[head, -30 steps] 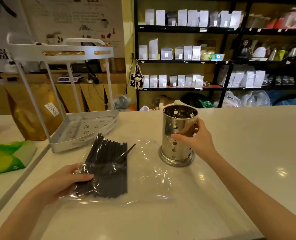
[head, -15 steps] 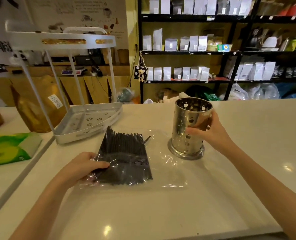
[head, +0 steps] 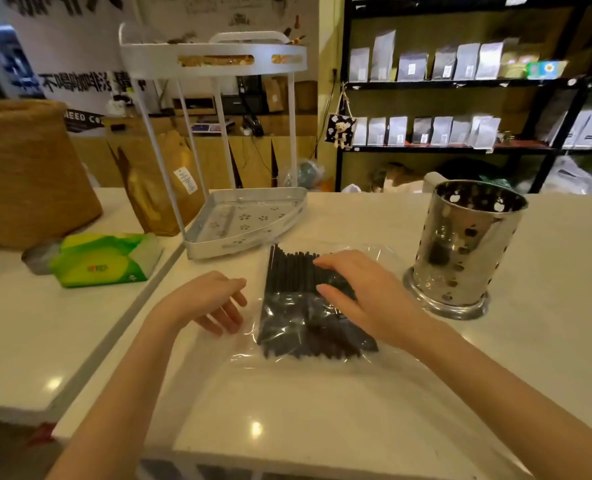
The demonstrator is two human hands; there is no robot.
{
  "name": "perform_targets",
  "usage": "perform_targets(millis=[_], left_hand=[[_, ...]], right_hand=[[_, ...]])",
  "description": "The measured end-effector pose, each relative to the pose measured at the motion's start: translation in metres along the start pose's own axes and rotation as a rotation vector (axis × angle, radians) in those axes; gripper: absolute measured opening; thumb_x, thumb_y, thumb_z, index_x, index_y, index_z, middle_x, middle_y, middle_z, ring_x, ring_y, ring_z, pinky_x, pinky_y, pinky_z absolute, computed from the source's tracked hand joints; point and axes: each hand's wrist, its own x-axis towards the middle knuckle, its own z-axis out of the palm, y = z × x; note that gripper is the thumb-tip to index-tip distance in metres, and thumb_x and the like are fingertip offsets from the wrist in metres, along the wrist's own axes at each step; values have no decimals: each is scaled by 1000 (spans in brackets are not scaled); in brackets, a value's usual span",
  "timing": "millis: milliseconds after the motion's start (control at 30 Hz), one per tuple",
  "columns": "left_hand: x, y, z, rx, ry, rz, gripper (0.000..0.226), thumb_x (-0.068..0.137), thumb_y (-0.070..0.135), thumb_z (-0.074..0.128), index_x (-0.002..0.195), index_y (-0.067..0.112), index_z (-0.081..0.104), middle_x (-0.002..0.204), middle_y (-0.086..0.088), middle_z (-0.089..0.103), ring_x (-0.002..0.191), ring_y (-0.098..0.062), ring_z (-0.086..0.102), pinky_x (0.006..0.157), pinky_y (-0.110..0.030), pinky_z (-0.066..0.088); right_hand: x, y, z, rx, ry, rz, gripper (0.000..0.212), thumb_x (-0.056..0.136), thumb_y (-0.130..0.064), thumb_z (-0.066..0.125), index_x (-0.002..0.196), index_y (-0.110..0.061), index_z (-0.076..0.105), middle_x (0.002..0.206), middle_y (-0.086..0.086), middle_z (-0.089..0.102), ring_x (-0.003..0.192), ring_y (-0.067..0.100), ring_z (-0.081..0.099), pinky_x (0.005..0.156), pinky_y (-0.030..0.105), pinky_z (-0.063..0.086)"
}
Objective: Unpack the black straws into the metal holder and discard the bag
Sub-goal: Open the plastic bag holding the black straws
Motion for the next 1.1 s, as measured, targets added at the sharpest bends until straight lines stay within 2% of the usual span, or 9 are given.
perform_targets(millis=[100,267,433,567,700,867,967,1100], left_hand=[[14,1,-2,-84,69,41,31,95,27,43,105,3,60,82,-9,67,72,-19,65,69,-29,53],[29,-5,8,-301,70,129,31,91,23,51,114,3,56,85,-7,67,74,-16,66,62,-25,56],[31,-15,12,-369,71,136,23,83,6,61,105,-1,62,70,-7,67,47,-4,65,45,-18,53],[32,-19,10,-384,42,111,22,78,3,66,100,3,65,71,-10,70,49,-5,67,46,-17,52],[34,-24,7,-479,-22,112,26,77,4,68,103,4,65,81,-11,72,59,-10,69,55,-19,57],[35,-26,4,-603,-73,96,25,75,5,71,100,4,68,75,-8,74,61,-9,70,55,-19,57],[36,-26,4,-618,-84,81,24,76,3,69,100,4,67,76,-10,73,59,-9,69,59,-21,58],[35,-26,4,-648,-97,93,22,77,2,68,99,3,66,71,-8,73,57,-9,69,54,-19,57]], right_hand=[[21,-11,30,5,-232,31,38,95,-33,44,129,-17,50,131,1,55,121,16,46,102,28,35],[40,-23,59,-100,-301,49,42,94,-40,43,127,-16,51,125,4,57,116,21,48,98,36,39],[45,-29,67,-227,-374,57,48,91,-48,43,125,-15,52,119,5,54,113,22,45,94,38,38],[47,-30,68,-180,-378,79,43,91,-44,45,125,-18,53,116,4,57,111,21,47,94,38,37],[47,-29,69,-79,-364,93,40,90,-44,48,124,-24,54,109,1,59,106,18,48,92,37,36],[48,-30,72,40,-303,131,40,86,-46,53,121,-27,59,111,0,57,106,17,47,92,36,37],[50,-32,72,113,-300,145,31,85,-40,58,111,-24,66,107,1,61,103,17,52,93,39,41],[52,-33,72,187,-269,194,19,83,-35,63,93,-20,70,97,1,64,95,16,55,90,41,45]])
